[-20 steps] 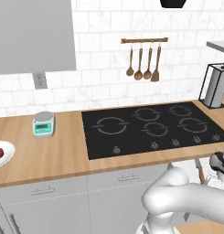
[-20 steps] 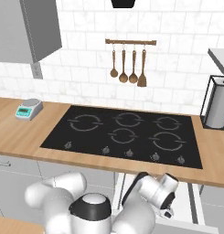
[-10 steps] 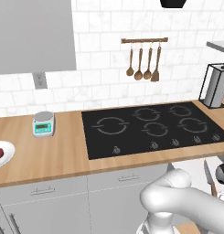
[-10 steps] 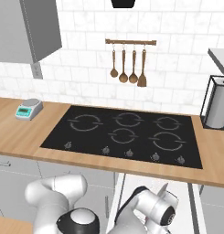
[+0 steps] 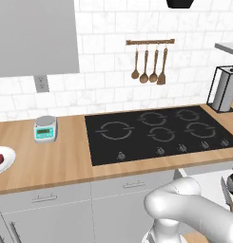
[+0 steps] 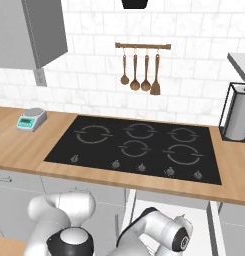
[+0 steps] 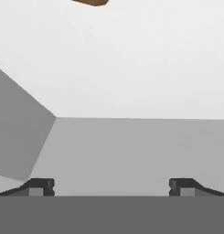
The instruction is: Pick up the knife from the drawer and place it on the cutting board. Then place the meat from the plate to the cutting board.
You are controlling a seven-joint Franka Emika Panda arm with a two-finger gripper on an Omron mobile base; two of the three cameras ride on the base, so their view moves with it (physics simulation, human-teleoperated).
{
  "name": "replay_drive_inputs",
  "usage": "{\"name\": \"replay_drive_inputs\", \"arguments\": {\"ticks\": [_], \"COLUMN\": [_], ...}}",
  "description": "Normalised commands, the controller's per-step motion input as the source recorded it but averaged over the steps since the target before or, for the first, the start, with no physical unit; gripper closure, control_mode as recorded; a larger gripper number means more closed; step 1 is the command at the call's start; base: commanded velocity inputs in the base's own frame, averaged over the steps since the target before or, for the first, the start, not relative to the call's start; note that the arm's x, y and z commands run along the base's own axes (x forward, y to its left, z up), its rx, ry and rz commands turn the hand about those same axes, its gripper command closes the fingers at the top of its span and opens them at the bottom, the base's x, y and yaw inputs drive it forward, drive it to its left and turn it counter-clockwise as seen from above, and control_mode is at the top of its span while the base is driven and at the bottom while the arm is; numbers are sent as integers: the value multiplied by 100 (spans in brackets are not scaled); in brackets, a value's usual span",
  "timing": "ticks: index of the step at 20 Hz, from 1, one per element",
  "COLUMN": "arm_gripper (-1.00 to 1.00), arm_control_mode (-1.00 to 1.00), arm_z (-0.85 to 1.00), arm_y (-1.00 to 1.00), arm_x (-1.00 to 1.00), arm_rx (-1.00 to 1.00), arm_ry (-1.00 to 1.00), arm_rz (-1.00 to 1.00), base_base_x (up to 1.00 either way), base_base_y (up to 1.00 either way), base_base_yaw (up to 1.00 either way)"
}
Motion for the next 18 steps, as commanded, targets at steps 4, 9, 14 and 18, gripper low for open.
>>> {"name": "replay_drive_inputs", "arguments": {"ticks": [4,9,14,18], "arm_gripper": [-100,-100,-100,-100], "arm_control_mode": [-100,-100,-100,-100], "arm_z": [64,12,0,0], "arm_y": [11,4,4,0], "arm_x": [32,10,15,16], "arm_rx": [3,0,0,0], "arm_ry": [-18,-35,-15,1], "arm_rz": [0,-2,0,0], "base_base_x": [0,0,0,0], "base_base_y": [0,0,0,0], "base_base_yaw": [0,0,0,0]}}
